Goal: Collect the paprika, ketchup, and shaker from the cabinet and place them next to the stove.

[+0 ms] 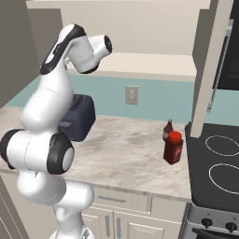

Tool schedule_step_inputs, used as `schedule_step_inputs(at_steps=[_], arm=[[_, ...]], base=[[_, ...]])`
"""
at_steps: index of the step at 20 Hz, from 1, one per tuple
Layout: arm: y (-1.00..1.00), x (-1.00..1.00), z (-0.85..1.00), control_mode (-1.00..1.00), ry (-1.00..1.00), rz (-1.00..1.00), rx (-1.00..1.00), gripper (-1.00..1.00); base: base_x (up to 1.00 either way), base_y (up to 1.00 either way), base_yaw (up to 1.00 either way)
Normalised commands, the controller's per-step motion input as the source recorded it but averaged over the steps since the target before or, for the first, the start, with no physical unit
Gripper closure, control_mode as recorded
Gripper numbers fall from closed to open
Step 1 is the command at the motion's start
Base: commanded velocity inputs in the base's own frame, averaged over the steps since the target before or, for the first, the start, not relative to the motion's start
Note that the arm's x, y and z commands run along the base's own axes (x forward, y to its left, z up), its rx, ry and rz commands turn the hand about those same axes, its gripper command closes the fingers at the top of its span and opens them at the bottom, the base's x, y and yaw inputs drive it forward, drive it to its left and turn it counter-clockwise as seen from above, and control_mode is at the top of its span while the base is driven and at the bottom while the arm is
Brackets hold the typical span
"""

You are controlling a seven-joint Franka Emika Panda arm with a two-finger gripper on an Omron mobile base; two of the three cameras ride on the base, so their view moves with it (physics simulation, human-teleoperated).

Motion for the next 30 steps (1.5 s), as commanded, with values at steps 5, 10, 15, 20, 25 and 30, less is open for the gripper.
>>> schedule_step_inputs(at_steps=[5, 10, 15, 20, 25, 30], arm=[[-0.5, -1.0, 0.01, -1.0, -0.16, 0.01, 0.01, 1.0], [-0.46, -0.98, -0.04, -1.0, -0.07, 0.0, 0.0, 1.0], [-0.38, -0.79, -0.35, -1.0, -0.01, 0.0, 0.0, 1.0], [-0.48, -0.56, -0.68, -1.0, 0.0, -0.03, 0.0, 1.0], [-0.62, -0.46, -0.8, -1.0, -0.01, -0.05, 0.0, 1.0], [-0.71, -0.29, -0.7, -1.0, 0.0, -0.05, 0.0, 1.0]], base=[[0.0, 0.0, 0.0], [0.0, 0.0, 0.0], [0.0, 0.0, 0.0], [0.0, 0.0, 0.0], [0.0, 0.0, 0.0], [0.0, 0.0, 0.0]])
